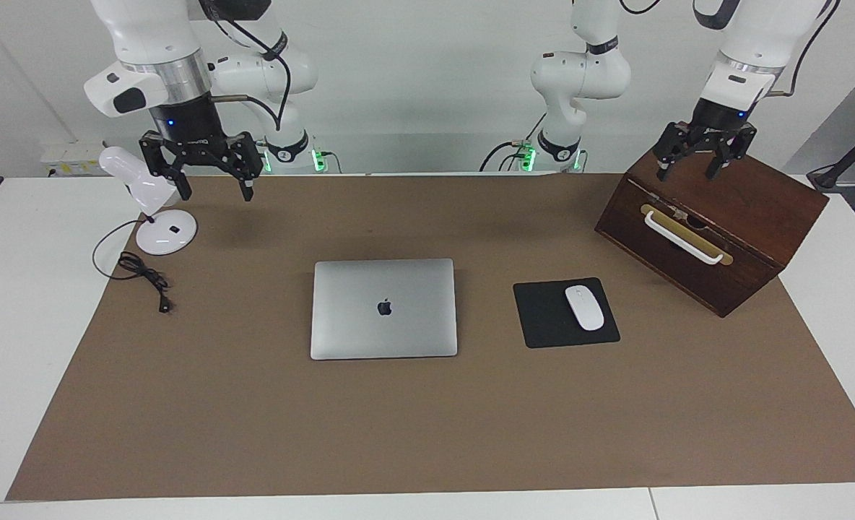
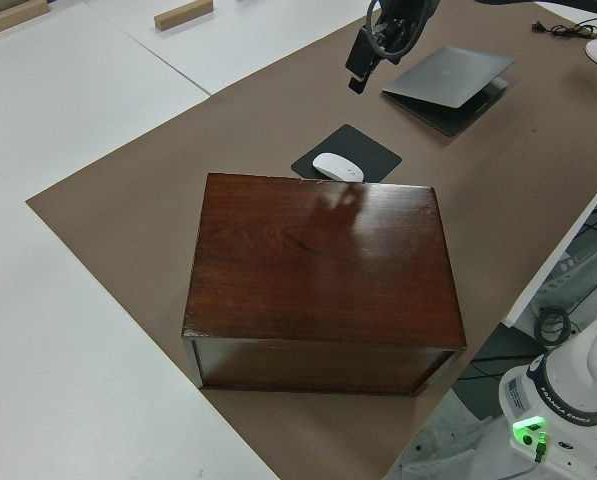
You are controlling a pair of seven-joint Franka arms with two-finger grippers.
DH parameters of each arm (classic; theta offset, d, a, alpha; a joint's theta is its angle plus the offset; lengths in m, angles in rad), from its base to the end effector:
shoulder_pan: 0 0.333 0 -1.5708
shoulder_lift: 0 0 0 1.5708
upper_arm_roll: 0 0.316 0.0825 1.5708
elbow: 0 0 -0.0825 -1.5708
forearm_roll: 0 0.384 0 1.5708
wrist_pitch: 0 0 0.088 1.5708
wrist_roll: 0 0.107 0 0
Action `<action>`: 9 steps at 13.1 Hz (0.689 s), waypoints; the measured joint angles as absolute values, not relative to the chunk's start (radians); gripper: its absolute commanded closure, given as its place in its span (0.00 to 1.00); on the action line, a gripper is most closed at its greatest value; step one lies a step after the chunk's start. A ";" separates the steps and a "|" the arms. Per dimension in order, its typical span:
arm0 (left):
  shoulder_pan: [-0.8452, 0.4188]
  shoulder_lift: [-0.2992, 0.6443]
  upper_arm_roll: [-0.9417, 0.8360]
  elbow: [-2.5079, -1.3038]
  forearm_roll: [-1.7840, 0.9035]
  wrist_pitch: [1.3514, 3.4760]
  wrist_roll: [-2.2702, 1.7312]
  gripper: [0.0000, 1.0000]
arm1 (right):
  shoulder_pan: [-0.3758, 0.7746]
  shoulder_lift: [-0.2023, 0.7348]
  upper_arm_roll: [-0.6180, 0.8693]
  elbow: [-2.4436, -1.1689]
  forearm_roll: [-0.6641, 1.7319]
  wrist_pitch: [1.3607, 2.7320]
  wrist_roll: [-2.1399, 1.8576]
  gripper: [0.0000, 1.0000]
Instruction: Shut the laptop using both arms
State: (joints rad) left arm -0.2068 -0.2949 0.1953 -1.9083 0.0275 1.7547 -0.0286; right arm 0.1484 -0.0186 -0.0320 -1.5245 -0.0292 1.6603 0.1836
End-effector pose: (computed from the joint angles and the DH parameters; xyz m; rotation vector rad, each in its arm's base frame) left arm 0.4783 0.0097 0.6288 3.1022 0.0148 0.2102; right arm 0.5544 0.0617 0.6655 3.1250 -0.1045 0.2458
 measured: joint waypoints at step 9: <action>-0.192 -0.071 0.192 -1.637 -0.026 1.593 -0.037 0.00 | -0.018 -0.030 -0.047 -1.556 -0.029 1.661 -0.002 0.00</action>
